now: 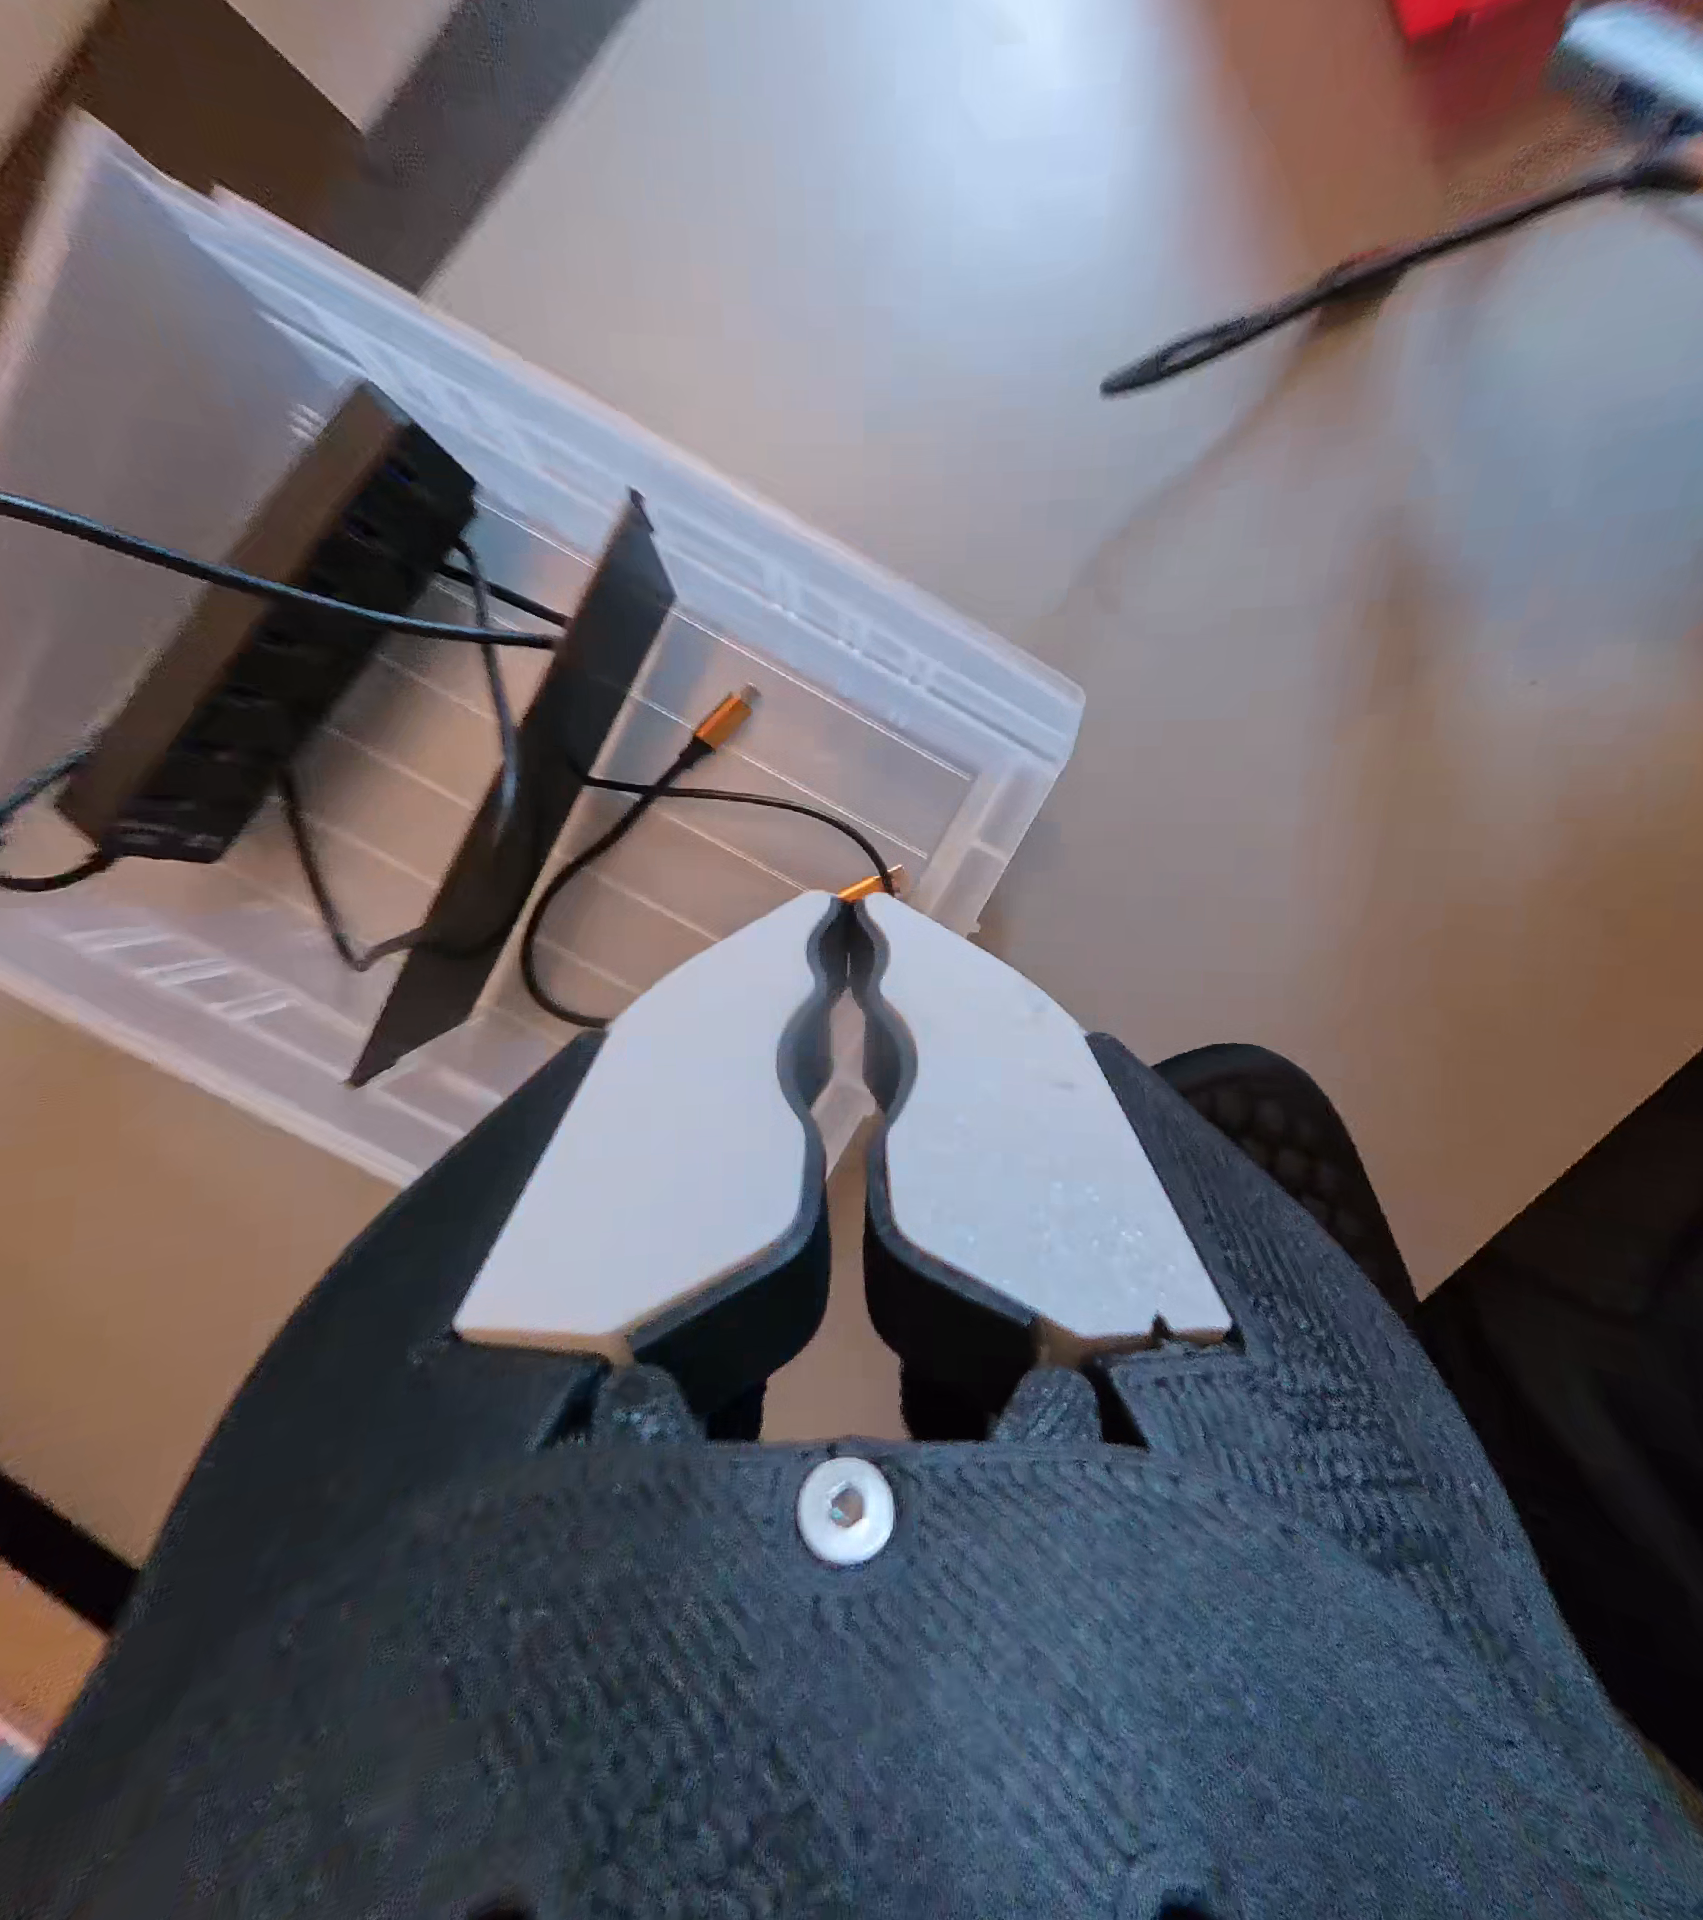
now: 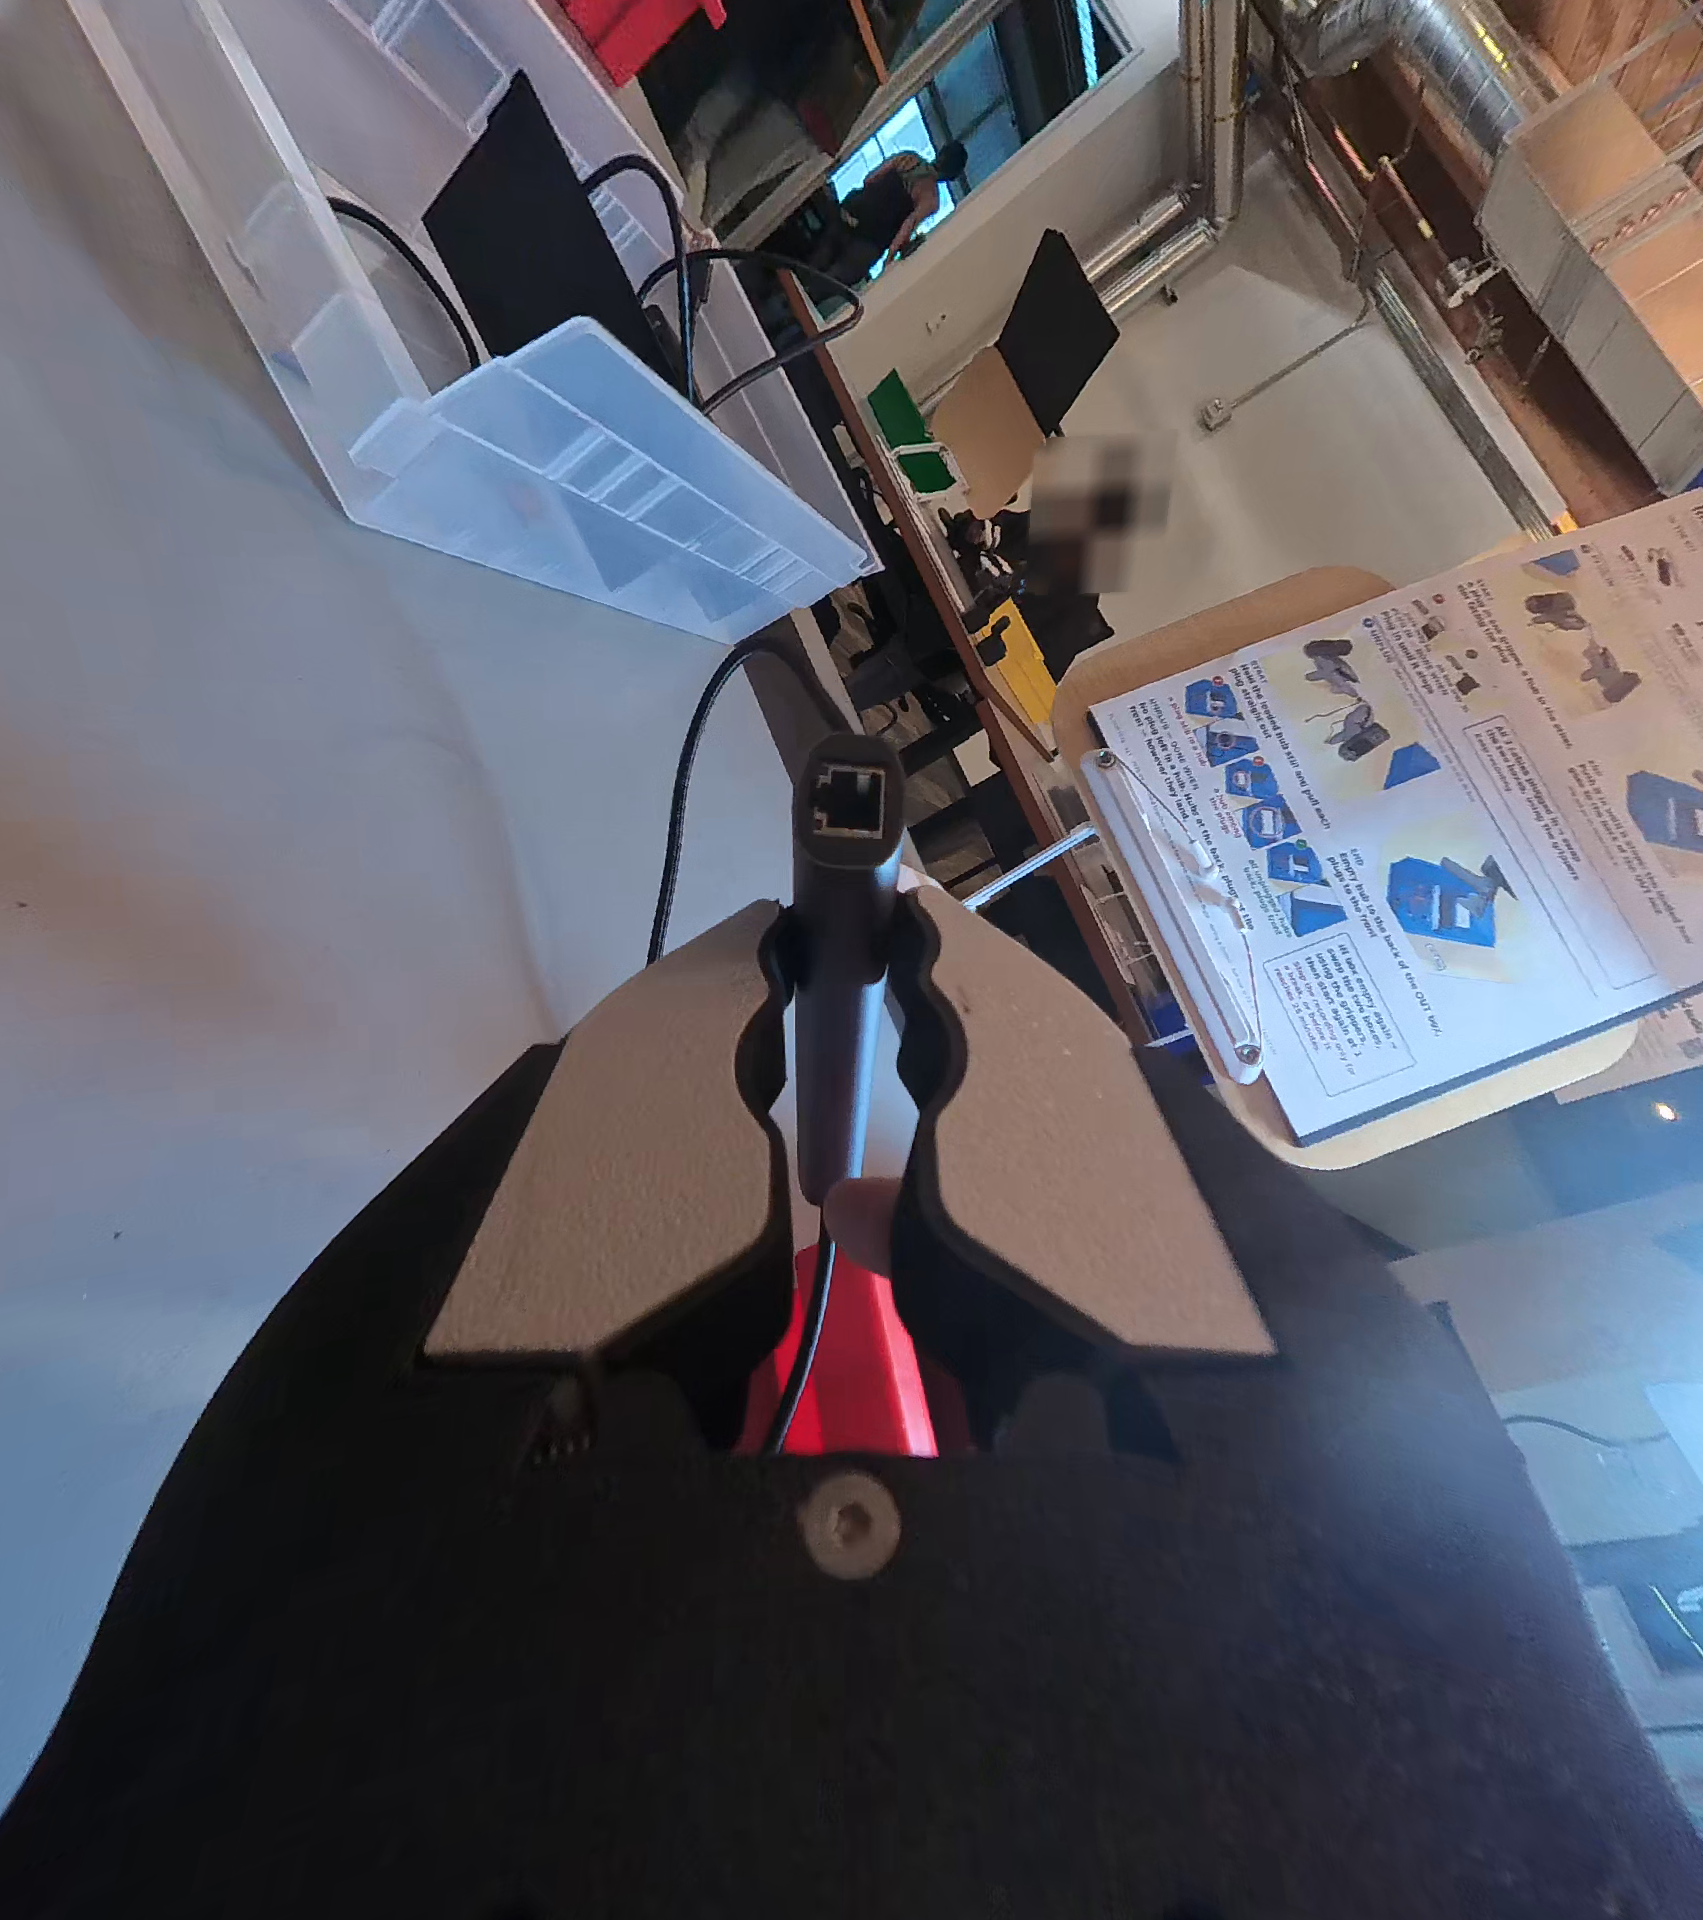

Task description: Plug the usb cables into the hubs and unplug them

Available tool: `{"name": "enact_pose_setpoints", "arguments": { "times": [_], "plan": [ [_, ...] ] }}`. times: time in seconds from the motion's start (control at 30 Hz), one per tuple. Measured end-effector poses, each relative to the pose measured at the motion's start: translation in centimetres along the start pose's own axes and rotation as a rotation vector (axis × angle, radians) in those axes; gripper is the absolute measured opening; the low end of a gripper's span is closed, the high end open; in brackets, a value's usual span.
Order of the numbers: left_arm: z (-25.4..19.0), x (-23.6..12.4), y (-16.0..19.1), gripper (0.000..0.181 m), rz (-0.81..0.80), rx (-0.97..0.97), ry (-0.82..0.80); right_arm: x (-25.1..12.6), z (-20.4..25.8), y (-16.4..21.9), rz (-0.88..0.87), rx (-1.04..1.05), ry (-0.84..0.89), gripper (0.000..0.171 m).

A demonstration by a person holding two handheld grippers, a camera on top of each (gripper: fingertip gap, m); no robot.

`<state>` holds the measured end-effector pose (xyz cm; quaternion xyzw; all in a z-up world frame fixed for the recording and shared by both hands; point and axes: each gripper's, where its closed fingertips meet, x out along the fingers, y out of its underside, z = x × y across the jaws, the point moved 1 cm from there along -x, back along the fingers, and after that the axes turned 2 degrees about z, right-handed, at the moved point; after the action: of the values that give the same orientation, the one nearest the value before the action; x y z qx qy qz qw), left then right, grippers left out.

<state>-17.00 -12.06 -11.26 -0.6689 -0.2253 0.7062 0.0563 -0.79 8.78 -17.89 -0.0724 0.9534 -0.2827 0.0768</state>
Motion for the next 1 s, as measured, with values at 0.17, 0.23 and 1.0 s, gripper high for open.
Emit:
{"name": "enact_pose_setpoints", "arguments": {
  "times": [0.17,0.23,1.0],
  "plan": [
    [0.0,-0.7,-0.3,0.000,-0.037,-0.048,0.000,-0.1,0.0,-0.4,0.000,-0.005,0.008,0.017],
    [0.2,2.0,0.3,0.007,-0.030,-0.084,0.009,-0.1,0.0,-0.4,0.000,-0.008,0.008,0.017],
    [0.2,13.3,8.9,0.004,0.495,-0.134,0.071,-0.2,-0.2,0.0,0.018,-0.010,0.000,0.018]
  ]
}}
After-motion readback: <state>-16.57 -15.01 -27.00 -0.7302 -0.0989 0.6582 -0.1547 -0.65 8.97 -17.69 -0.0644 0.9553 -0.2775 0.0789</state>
